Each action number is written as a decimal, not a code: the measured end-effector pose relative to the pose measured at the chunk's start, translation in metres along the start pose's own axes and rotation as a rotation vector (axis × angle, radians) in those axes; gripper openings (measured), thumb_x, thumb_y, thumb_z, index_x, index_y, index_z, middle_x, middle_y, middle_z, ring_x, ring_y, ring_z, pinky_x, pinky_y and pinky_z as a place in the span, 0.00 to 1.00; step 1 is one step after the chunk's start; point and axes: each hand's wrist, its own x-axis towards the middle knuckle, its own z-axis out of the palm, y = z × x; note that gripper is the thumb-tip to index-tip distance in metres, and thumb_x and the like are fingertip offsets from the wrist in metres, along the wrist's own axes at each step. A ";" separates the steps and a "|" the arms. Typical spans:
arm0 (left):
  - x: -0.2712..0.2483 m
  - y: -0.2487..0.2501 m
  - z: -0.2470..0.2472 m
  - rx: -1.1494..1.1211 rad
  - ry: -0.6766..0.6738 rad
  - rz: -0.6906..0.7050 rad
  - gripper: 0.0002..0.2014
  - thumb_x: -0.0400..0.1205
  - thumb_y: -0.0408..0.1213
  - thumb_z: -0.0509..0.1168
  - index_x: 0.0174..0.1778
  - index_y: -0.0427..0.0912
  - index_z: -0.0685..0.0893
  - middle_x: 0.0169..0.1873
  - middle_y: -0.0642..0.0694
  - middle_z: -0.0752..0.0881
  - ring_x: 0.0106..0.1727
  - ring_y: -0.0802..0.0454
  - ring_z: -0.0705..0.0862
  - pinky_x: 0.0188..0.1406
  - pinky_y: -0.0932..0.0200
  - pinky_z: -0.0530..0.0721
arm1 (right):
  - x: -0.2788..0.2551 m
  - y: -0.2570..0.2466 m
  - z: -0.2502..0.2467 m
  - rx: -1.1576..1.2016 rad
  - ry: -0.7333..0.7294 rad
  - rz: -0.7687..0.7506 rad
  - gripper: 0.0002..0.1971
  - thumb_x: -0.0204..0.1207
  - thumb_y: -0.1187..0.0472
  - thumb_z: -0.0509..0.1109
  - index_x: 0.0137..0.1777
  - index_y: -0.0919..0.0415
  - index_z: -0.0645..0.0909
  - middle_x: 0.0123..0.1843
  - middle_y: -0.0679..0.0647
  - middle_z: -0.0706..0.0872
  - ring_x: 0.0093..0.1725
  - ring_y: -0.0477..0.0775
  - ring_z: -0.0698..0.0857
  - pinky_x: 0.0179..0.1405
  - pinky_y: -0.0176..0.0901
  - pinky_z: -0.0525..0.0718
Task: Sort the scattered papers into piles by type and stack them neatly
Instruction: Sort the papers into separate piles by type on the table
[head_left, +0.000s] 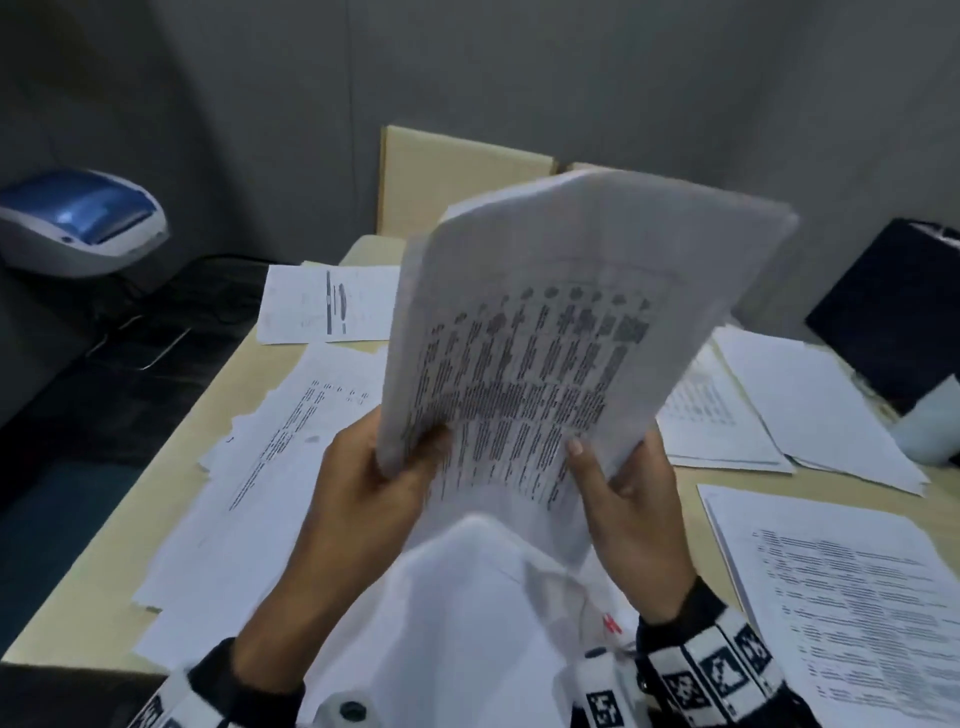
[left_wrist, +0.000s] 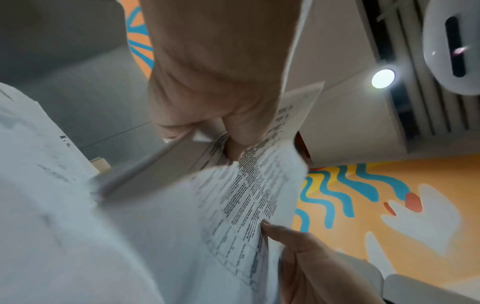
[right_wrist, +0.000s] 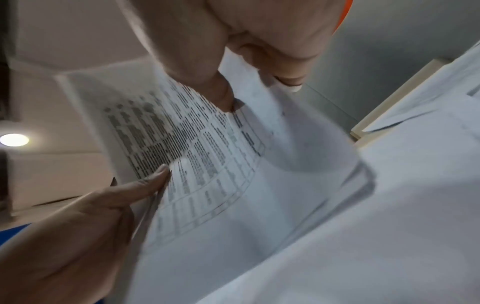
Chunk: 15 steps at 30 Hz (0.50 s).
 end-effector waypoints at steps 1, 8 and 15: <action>0.000 0.004 0.001 0.018 0.029 0.016 0.09 0.86 0.43 0.71 0.39 0.51 0.85 0.28 0.60 0.86 0.31 0.63 0.82 0.29 0.71 0.77 | 0.001 -0.003 -0.004 0.015 -0.011 0.015 0.14 0.86 0.64 0.71 0.70 0.57 0.77 0.60 0.48 0.91 0.62 0.50 0.90 0.60 0.45 0.90; 0.002 0.024 -0.001 -0.177 0.179 -0.184 0.10 0.82 0.52 0.68 0.51 0.50 0.89 0.41 0.68 0.93 0.43 0.69 0.91 0.49 0.56 0.85 | -0.012 -0.011 -0.022 0.262 0.036 0.344 0.23 0.76 0.55 0.82 0.67 0.58 0.79 0.46 0.52 0.95 0.45 0.54 0.93 0.43 0.48 0.91; -0.004 0.035 0.017 -0.082 0.043 -0.235 0.16 0.85 0.51 0.69 0.46 0.40 0.84 0.26 0.61 0.89 0.29 0.66 0.86 0.26 0.75 0.79 | -0.029 -0.011 -0.006 0.456 -0.009 0.507 0.03 0.82 0.65 0.77 0.49 0.66 0.87 0.34 0.59 0.90 0.23 0.54 0.80 0.17 0.38 0.78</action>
